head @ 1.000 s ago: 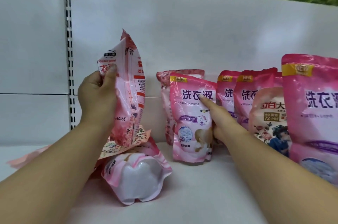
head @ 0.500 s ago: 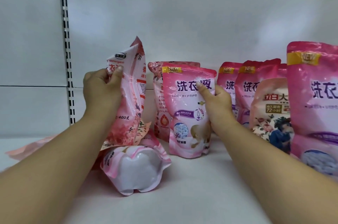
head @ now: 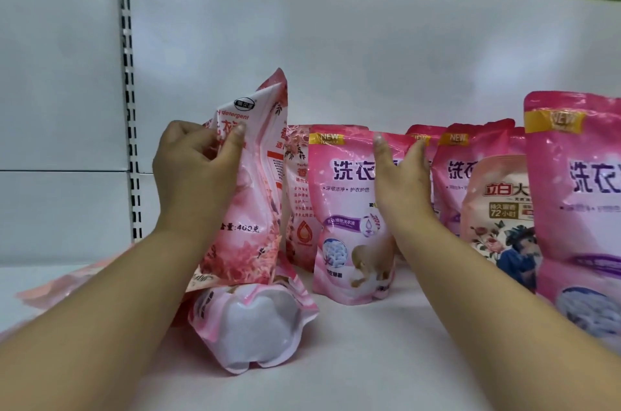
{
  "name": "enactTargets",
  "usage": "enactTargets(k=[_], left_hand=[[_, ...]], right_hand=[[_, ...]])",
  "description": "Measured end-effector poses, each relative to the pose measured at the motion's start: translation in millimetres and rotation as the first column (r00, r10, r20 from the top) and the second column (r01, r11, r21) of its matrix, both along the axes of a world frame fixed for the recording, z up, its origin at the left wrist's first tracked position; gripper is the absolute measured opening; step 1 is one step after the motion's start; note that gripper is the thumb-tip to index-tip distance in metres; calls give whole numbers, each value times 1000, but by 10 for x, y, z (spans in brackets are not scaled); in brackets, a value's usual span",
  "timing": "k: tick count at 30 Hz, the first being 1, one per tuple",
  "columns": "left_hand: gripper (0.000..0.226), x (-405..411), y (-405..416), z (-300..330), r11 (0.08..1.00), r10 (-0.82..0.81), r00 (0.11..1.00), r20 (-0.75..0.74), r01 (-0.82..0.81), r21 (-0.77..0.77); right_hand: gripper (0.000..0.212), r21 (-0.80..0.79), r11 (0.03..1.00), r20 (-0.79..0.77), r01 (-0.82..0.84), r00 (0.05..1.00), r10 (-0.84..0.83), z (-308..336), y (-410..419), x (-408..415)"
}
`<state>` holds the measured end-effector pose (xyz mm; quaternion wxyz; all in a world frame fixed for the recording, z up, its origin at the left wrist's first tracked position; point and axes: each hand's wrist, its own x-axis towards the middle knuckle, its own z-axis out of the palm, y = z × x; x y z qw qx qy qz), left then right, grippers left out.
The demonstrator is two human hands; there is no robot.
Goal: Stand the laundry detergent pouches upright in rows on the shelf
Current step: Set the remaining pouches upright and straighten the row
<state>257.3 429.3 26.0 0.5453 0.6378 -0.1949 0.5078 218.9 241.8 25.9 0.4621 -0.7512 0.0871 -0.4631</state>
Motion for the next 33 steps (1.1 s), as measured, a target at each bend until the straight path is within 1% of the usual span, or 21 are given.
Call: enactTargets(k=[3, 4, 5, 6, 8, 10, 12, 13, 15, 17, 19, 21, 22, 23, 24, 26, 27, 28, 29, 32, 33], left_hand=[[42, -26, -1, 25, 1000, 3, 1000, 24, -3, -3], [42, -40, -5, 43, 1000, -5, 1000, 20, 5, -10], [42, -45, -8, 56, 1000, -15, 1000, 15, 16, -21], [42, -51, -16, 59, 999, -31, 1000, 7, 31, -35], [43, -60, -37, 68, 996, -74, 997, -14, 74, -58], [42, -34, -51, 69, 992, -115, 993, -22, 114, -56], [40, 5, -47, 74, 985, -165, 985, -50, 162, -61], [39, 17, -42, 78, 977, -203, 977, -69, 198, -75], [37, -2, -37, 88, 951, -303, 945, -123, 292, -102], [30, -66, -24, 118, 899, -436, 879, -196, 415, -136], [25, -70, 4, 152, 849, -528, 816, -236, 499, -174], [31, 8, 41, 162, 839, -540, 802, -256, 492, -230], [42, 29, 54, 163, 833, -551, 775, -308, 491, -256], [60, 39, 67, 156, 814, -580, 707, -406, 521, -256], [78, 25, 67, 141, 757, -630, 570, -527, 603, -253], [88, -30, 46, 96, 562, -668, 266, -695, 793, -236], [88, -52, 27, 71, 490, -656, 193, -729, 844, -218], [89, -46, 3, 48, 456, -652, 169, -739, 866, -205], [88, -46, -30, 33, 465, -650, 187, -737, 865, -190], [68, -61, -92, 27, 553, -625, 314, -715, 824, -121], [64, -67, -91, 32, 591, -604, 370, -706, 802, -85]], right_hand=[[76, -190, 980, 19, 55, 998, -52, 60, 147, -108], [74, -254, 966, 32, 36, 999, -28, 80, 215, -155], [72, -291, 956, 25, -41, 998, 50, 84, 289, -191], [69, -279, 945, -7, -170, 985, 175, 68, 364, -219], [64, -150, 864, -138, -481, 875, 463, -29, 527, -222], [70, 8, 741, -245, -672, 717, 653, -126, 683, -176], [81, 190, 623, -232, -759, 582, 779, -176, 741, -105], [78, 250, 566, -204, -786, 528, 824, -170, 732, -92], [55, 275, 480, -168, -833, 450, 877, -170, 711, -100], [33, 296, 451, -121, -842, 435, 892, -163, 701, -112], [24, 383, 414, -34, -826, 435, 900, -143, 669, -82], [17, 456, 354, 54, -816, 423, 905, -85, 639, -101], [15, 471, 313, 106, -825, 405, 908, -59, 612, -109], [16, 473, 283, 145, -835, 390, 909, -37, 587, -132], [20, 466, 261, 183, -845, 381, 906, -23, 566, -141], [40, 461, 253, 225, -850, 388, 894, 8, 509, -114], [60, 464, 261, 228, -846, 398, 888, 18, 471, -98], [81, 469, 279, 218, -838, 416, 883, 27, 451, -89], [93, 474, 308, 189, -825, 437, 880, 30, 424, -81], [82, 434, 385, 76, -814, 459, 885, 107, 401, -138], [88, 414, 436, 38, -799, 493, 869, 131, 390, -152]])
